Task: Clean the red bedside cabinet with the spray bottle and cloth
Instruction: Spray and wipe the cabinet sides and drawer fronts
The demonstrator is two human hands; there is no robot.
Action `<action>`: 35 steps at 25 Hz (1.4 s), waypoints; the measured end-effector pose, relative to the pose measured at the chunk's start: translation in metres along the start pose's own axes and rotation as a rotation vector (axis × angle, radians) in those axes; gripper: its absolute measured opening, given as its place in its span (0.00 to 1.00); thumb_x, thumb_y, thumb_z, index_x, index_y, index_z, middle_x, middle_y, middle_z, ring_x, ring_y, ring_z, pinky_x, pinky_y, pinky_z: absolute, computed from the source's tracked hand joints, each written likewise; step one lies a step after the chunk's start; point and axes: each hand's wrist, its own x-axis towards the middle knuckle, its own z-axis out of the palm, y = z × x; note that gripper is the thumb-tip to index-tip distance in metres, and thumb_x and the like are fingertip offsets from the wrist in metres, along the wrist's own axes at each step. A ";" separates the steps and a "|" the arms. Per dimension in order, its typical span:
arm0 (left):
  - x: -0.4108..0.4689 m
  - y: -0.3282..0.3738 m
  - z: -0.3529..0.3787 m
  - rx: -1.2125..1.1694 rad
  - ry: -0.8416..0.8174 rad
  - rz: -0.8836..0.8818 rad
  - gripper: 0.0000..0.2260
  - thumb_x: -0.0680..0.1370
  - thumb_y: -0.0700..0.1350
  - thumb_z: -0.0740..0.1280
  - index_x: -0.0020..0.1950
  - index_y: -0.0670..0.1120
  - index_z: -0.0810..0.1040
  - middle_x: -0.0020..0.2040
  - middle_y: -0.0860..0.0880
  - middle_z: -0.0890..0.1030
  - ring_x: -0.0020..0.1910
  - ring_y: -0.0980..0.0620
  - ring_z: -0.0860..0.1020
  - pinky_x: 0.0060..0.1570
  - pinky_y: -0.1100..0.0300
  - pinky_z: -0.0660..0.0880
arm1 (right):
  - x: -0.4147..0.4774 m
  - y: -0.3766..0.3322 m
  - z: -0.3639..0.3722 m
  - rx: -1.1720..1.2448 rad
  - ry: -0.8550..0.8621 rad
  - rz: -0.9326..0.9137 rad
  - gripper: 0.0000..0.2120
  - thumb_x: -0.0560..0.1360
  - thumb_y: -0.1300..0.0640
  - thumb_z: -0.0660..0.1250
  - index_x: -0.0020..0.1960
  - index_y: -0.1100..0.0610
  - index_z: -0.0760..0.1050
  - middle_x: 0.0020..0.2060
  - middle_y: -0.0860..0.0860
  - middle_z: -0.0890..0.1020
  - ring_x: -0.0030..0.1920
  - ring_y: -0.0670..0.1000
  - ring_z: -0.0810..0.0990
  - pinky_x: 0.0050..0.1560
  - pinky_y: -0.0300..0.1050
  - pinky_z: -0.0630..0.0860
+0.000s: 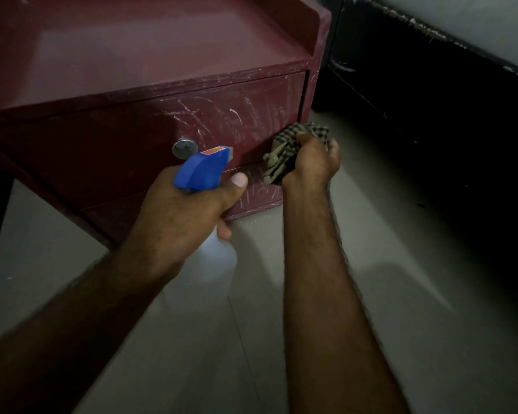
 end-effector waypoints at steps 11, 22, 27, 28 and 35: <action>-0.003 -0.004 -0.004 -0.008 -0.023 -0.005 0.18 0.75 0.60 0.70 0.53 0.46 0.79 0.32 0.43 0.83 0.38 0.43 0.84 0.50 0.51 0.76 | -0.005 -0.022 0.019 0.100 -0.066 -0.069 0.36 0.76 0.71 0.69 0.80 0.52 0.65 0.61 0.57 0.82 0.53 0.57 0.85 0.55 0.59 0.85; -0.006 0.006 -0.009 -0.030 -0.032 0.027 0.16 0.75 0.59 0.70 0.54 0.48 0.79 0.32 0.42 0.83 0.39 0.44 0.84 0.49 0.55 0.74 | -0.011 -0.036 0.026 0.102 -0.094 -0.052 0.35 0.77 0.71 0.68 0.80 0.52 0.65 0.60 0.57 0.82 0.49 0.55 0.86 0.50 0.54 0.86; -0.005 0.009 -0.010 -0.054 -0.039 0.045 0.14 0.75 0.58 0.70 0.52 0.48 0.80 0.33 0.40 0.83 0.38 0.44 0.84 0.47 0.56 0.74 | -0.010 -0.035 0.024 0.137 -0.109 -0.043 0.34 0.76 0.71 0.69 0.78 0.53 0.67 0.59 0.57 0.83 0.52 0.59 0.87 0.52 0.63 0.85; -0.004 0.009 -0.010 -0.059 -0.034 0.049 0.16 0.75 0.58 0.70 0.54 0.46 0.80 0.33 0.39 0.83 0.37 0.43 0.84 0.47 0.55 0.76 | -0.010 -0.031 0.024 0.140 -0.093 -0.030 0.33 0.75 0.71 0.69 0.77 0.54 0.68 0.59 0.58 0.84 0.52 0.60 0.87 0.52 0.66 0.85; -0.007 0.019 -0.015 -0.085 -0.036 0.071 0.06 0.76 0.56 0.71 0.50 0.59 0.78 0.36 0.36 0.82 0.38 0.40 0.84 0.47 0.53 0.79 | -0.020 -0.049 0.039 0.129 -0.131 -0.116 0.35 0.76 0.70 0.70 0.79 0.53 0.66 0.62 0.57 0.82 0.52 0.55 0.86 0.54 0.55 0.85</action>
